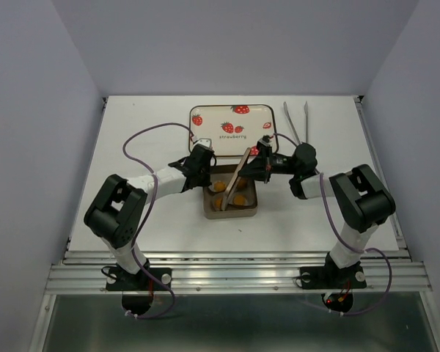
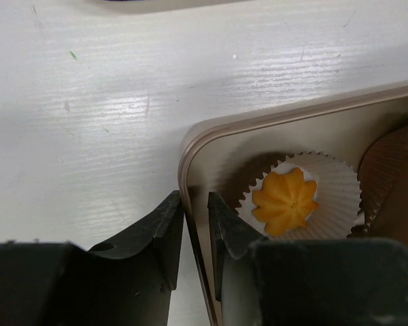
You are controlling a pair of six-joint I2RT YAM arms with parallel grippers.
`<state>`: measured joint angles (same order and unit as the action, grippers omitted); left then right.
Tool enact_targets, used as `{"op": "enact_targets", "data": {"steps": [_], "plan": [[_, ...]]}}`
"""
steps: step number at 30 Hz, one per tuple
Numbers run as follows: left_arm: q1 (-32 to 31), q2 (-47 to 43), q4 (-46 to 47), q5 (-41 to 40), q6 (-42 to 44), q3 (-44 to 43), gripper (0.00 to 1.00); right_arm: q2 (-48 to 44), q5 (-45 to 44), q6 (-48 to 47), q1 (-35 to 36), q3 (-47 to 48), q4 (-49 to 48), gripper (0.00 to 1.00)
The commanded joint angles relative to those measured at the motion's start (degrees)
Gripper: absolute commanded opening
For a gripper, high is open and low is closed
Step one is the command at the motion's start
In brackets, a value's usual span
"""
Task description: Pack the cookies
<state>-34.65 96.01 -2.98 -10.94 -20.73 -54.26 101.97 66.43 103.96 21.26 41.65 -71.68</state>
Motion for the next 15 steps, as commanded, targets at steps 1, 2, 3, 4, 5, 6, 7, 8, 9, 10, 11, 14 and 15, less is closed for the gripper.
{"op": "enact_targets", "data": {"steps": [1, 2, 3, 4, 5, 6, 7, 8, 9, 10, 11, 14, 15], "plan": [[0.73, 0.14, 0.61, -0.40, 1.48, -2.52, 0.33, 0.41, 1.24, 3.26, -0.69, -0.52, -32.29, 0.01], [0.99, 0.23, 0.61, -0.40, 1.48, -2.52, 0.33, 0.33, 1.24, 3.09, -1.21, -0.52, -32.29, 0.01], [1.34, 0.32, 0.61, -0.31, 1.48, -2.52, 0.31, 0.16, 1.33, 3.09, -1.22, -0.43, -32.29, 0.02], [1.43, 0.41, 0.52, -0.66, 1.40, -2.52, 0.31, -0.02, 1.50, 3.09, -1.22, -0.34, -32.29, 0.04], [1.52, 0.41, 0.44, -0.84, 1.22, -2.52, 0.31, -0.37, 1.68, 3.00, -1.22, -0.25, -32.29, 0.06], [1.78, 0.32, 0.43, -0.84, 0.78, -2.34, 0.31, -1.16, 1.86, 3.17, -1.22, -0.34, -32.29, 0.07], [1.96, 0.23, 0.52, -0.66, 0.69, -2.25, 0.31, -1.60, 2.47, 3.26, -1.74, -0.51, -32.29, 0.08], [2.13, 0.06, 0.52, -0.40, 0.43, -2.17, 0.31, -2.04, 2.73, 3.61, -1.74, -1.39, -32.29, 0.11], [2.22, -0.03, 0.52, -0.40, 0.34, -2.25, 0.31, -2.48, 2.91, 3.62, -1.74, -2.35, -32.29, 0.12], [2.14, -0.12, 0.35, -0.40, 0.25, -2.34, 0.31, -3.61, 3.87, 3.53, -2.44, -3.41, -32.29, 0.14], [2.22, -0.38, 0.26, -0.49, 0.25, -2.34, 0.31, -4.32, 4.40, 3.53, -3.58, -4.55, -32.29, 0.19], [2.22, -0.82, 0.17, -0.40, -0.10, -2.43, 0.31, -6.43, 5.72, 3.53, -5.78, -8.77, -32.29, 0.29], [2.22, -0.82, 0.26, -0.31, -0.36, -2.52, 0.31, -6.78, 5.99, 3.44, -6.57, -9.65, -32.29, 0.34]]}}
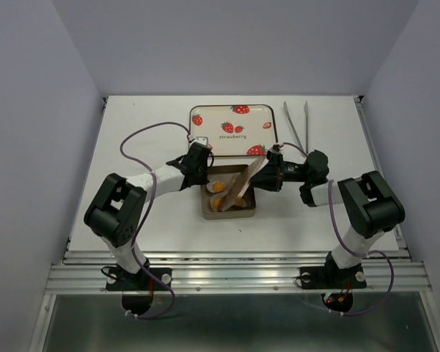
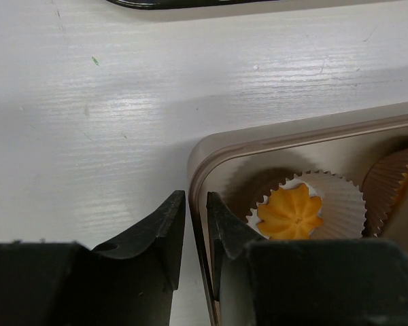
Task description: Pack the cookies
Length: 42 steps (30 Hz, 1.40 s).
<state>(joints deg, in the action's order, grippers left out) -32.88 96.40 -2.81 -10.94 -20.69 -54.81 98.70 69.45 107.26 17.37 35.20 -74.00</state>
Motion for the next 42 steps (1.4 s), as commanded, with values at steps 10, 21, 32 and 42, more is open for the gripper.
{"op": "enact_targets", "data": {"steps": [10, 21, 32, 42], "plan": [[0.45, -1.92, -0.88, -0.22, -1.28, -2.67, 0.31, -4.22, 7.28, -2.32, -5.06, -11.20, -29.80, 0.60], [0.45, -3.15, -1.94, -0.31, -2.43, -3.82, 0.31, -6.92, 6.14, -28.62, -7.87, -13.41, -0.45, 1.00], [0.45, -3.76, -3.43, -0.05, -2.87, -4.43, 0.32, -19.77, -31.57, -88.01, -7.43, 4.88, 83.66, 1.00], [0.45, -5.34, -3.78, 0.83, -4.36, -3.99, 0.40, -18.37, -31.40, -88.02, -4.63, 6.19, 83.23, 0.96]]}}
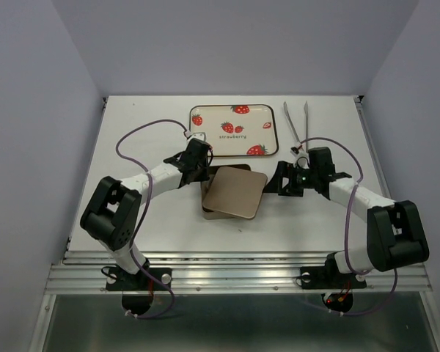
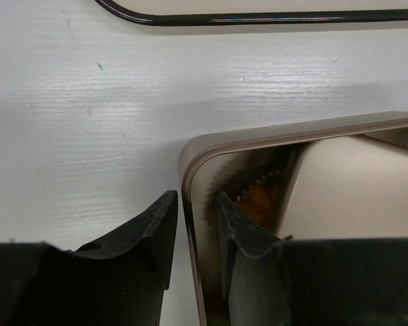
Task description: Pack the cookies
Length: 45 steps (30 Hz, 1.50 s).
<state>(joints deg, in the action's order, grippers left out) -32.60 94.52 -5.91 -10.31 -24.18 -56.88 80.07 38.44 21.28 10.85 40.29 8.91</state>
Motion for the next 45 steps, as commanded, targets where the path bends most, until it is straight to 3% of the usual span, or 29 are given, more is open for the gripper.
{"op": "enact_targets", "data": {"steps": [1, 9, 13, 14, 18, 23, 27, 29, 33, 38, 45], "plan": [[0.17, -3.64, -0.68, 0.20, -1.30, -1.83, 0.40, 0.61, -0.20, -1.68, 2.41, 1.28, 0.06, 0.96], [0.26, -7.50, -1.65, -0.68, -3.94, -0.77, 0.43, 4.13, -3.80, -1.24, 10.76, 6.46, -0.47, 0.81], [0.26, -9.18, -0.77, 0.46, -4.46, 0.80, 0.44, 4.04, -5.48, -0.36, 11.38, 6.99, -1.08, 0.72], [0.17, -9.18, -0.51, 0.64, -4.64, 1.16, 0.44, 4.04, -5.30, -0.19, 11.38, 7.08, -1.95, 0.66], [0.34, -9.18, 0.02, 0.81, -5.61, 2.91, 0.44, 5.18, -3.20, 0.95, 11.38, 8.31, -3.72, 0.62], [0.43, -9.97, -0.41, 0.73, -7.36, 3.71, 0.45, 5.62, -1.34, 2.02, 11.91, 9.63, -4.26, 0.63], [0.87, -13.30, 0.02, 0.81, -8.86, 5.73, 0.52, 5.01, -3.10, 1.22, 11.91, 8.84, -2.67, 0.64], [1.22, -15.67, 0.11, 1.60, -9.30, 7.22, 0.59, 4.92, -3.45, 1.22, 11.91, 8.66, -2.40, 0.64], [1.40, -19.19, 0.55, 3.80, -11.23, 10.47, 0.84, 5.44, -3.54, 1.84, 12.53, 8.49, -2.49, 0.64], [1.40, -23.50, 0.73, 5.73, -13.25, 16.53, 0.84, 5.18, -4.86, 2.63, 13.58, 7.87, -2.41, 0.63], [-1.58, -34.65, 4.24, 15.93, -18.78, 28.83, 0.84, 3.25, -5.21, 1.75, 14.10, 4.80, 0.32, 0.64]]}}
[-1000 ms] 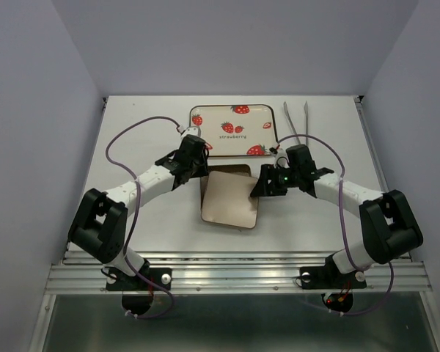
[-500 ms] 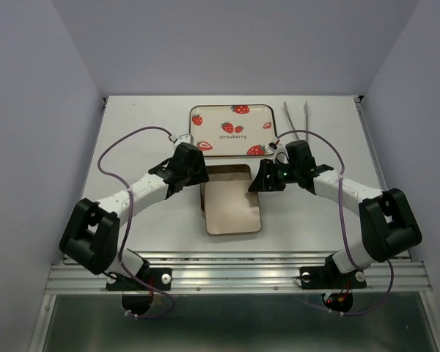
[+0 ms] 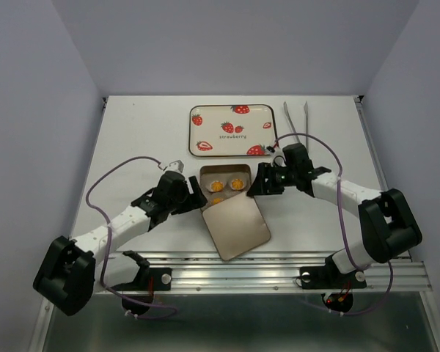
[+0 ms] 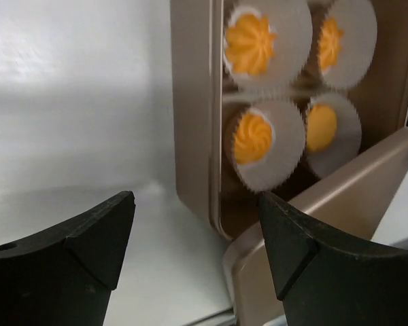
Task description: Pack the cookies
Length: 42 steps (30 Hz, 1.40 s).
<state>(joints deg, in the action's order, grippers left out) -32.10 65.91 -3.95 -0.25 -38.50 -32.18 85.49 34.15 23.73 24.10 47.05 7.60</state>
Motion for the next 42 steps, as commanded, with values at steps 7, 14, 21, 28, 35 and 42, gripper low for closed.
{"op": "enact_targets", "data": {"steps": [7, 14, 21, 28, 35, 42], "plan": [[-5.87, -20.80, 3.50, 7.63, -16.32, 15.21, 0.86, -7.01, -1.72, -5.88, 0.86, -6.61, 3.57, 0.74], [-13.68, -21.20, 9.29, 5.53, -23.81, 19.70, 0.88, -7.44, -3.21, -4.48, 0.86, -10.30, 2.69, 0.75], [-27.22, -1.50, 15.01, -2.90, -20.39, 9.70, 0.87, -11.83, -5.40, -2.64, 0.86, -11.45, 3.04, 0.82], [-28.64, 5.55, 16.16, -3.79, -18.81, 6.08, 0.84, -18.69, -9.09, 1.49, 0.86, -11.19, 3.13, 1.00], [-28.64, 5.28, 14.32, -5.73, -19.07, 5.55, 0.79, -25.27, -18.49, 4.22, 0.86, -11.27, 13.99, 1.00], [-28.72, 6.07, 14.23, -5.02, -18.28, 4.68, 0.74, -28.62, -13.53, 7.21, 0.86, -15.83, 20.79, 1.00]]}}
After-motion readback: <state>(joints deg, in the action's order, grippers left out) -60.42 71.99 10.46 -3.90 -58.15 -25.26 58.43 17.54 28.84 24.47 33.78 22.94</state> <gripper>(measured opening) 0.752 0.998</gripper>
